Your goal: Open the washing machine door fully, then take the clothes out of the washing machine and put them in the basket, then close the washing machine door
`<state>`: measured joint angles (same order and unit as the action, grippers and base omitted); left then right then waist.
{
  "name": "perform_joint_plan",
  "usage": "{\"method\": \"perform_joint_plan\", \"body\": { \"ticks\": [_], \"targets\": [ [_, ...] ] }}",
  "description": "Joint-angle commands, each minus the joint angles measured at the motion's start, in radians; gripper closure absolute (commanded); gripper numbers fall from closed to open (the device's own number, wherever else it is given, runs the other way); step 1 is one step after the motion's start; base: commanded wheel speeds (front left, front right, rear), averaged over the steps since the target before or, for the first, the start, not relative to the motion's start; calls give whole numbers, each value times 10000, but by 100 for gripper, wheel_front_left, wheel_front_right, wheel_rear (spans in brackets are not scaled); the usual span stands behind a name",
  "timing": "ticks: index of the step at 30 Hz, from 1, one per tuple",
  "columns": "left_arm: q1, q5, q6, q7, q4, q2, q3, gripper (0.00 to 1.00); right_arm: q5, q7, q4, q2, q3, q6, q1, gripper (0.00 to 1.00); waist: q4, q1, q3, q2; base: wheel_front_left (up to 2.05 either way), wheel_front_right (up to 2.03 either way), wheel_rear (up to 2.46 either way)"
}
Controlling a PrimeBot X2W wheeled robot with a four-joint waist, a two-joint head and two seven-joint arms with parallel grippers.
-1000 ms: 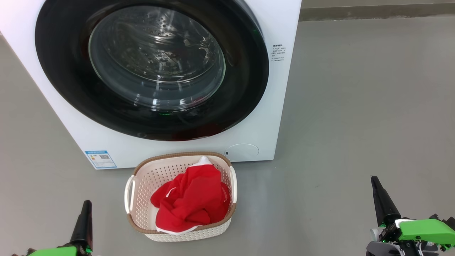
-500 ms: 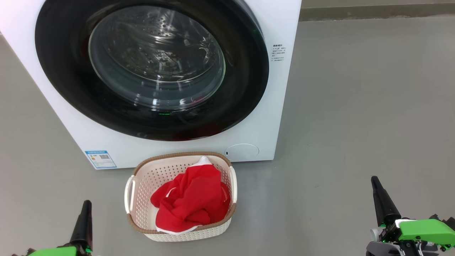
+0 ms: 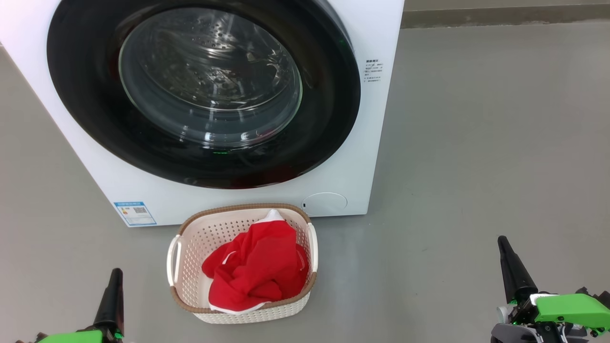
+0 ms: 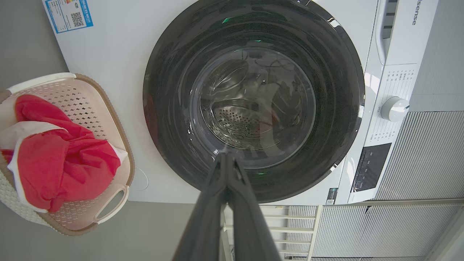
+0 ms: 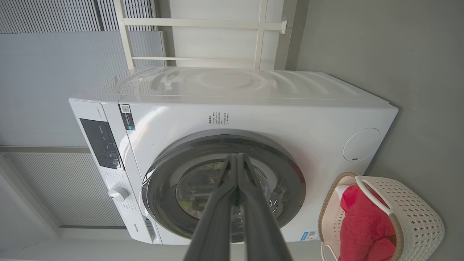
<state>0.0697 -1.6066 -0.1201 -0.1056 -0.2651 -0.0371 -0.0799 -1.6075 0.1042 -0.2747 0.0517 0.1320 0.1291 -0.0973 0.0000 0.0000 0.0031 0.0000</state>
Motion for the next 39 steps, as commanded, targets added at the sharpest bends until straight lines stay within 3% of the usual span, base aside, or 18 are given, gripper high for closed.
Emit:
{"method": "perform_joint_plan", "body": {
  "ticks": [1, 39],
  "targets": [
    [384, -23, -106, -73, 198, -142, -335, 100, -39, 62, 301, 17, -218, 16, -103, 100, 0, 0, 0, 0, 0, 0, 0],
    [384, -17, -106, -79, 199, -137, -343, 100, -22, 79, 300, 3, -196, 16, -105, 100, 0, 0, 0, 0, 0, 0, 0]
  ]
}}
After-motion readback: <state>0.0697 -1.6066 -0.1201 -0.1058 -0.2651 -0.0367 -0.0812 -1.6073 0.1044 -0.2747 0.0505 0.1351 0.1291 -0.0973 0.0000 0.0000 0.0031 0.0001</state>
